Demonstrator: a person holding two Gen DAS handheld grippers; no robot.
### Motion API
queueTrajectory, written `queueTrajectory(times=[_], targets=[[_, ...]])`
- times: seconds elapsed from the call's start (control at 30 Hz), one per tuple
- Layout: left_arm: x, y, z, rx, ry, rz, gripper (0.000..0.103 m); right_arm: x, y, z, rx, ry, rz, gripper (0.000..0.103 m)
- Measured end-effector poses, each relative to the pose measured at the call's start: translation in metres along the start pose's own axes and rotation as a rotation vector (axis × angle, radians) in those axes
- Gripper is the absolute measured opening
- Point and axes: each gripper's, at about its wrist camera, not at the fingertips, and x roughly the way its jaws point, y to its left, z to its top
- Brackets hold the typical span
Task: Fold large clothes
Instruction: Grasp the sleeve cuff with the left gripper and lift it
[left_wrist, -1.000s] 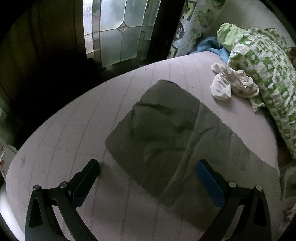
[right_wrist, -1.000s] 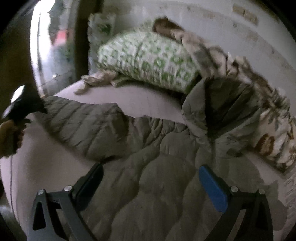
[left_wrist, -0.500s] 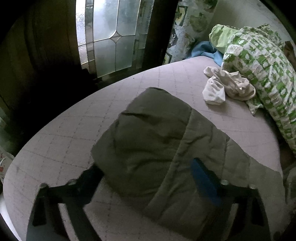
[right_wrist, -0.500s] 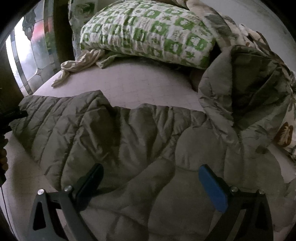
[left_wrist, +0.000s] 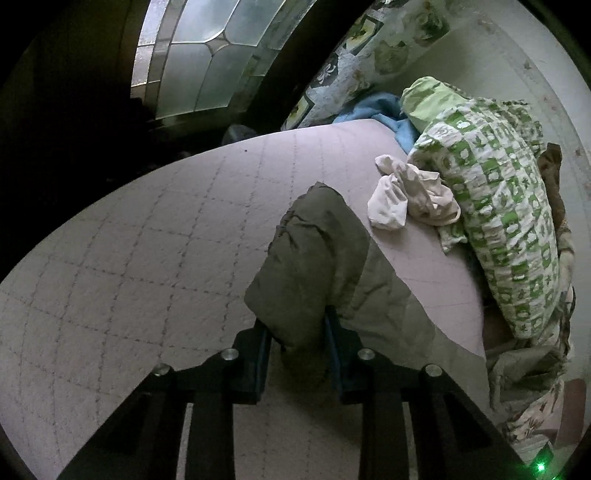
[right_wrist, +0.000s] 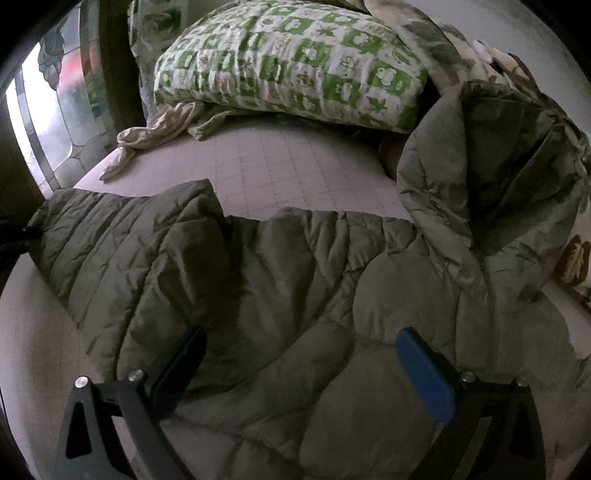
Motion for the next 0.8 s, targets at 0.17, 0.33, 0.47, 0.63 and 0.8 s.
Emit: queueTrajectory(times=[0.17, 0.33, 0.47, 0.63, 0.8], targets=[[0.008, 0.004, -0.001, -0.071, -0.008, 0.005, 0.042, 0.001, -0.001, 0.001, -0.003, -0.003, -0.006, 0.103], [0.011, -0.007, -0.001, -0.025, -0.033, 0.034, 0.040, 0.016, -0.003, 0.010, 0.000, 0.016, -0.044, 0.103], [-0.004, -0.012, -0.001, -0.001, -0.084, 0.004, 0.021, 0.036, -0.001, 0.018, 0.004, 0.060, -0.067, 0.103], [-0.047, -0.039, 0.005, 0.109, -0.185, -0.039, 0.019, 0.053, 0.013, 0.020, -0.005, 0.088, -0.080, 0.103], [-0.083, -0.071, 0.015, 0.181, -0.231, -0.082, 0.019, 0.062, 0.020, 0.022, 0.009, 0.095, -0.106, 0.103]])
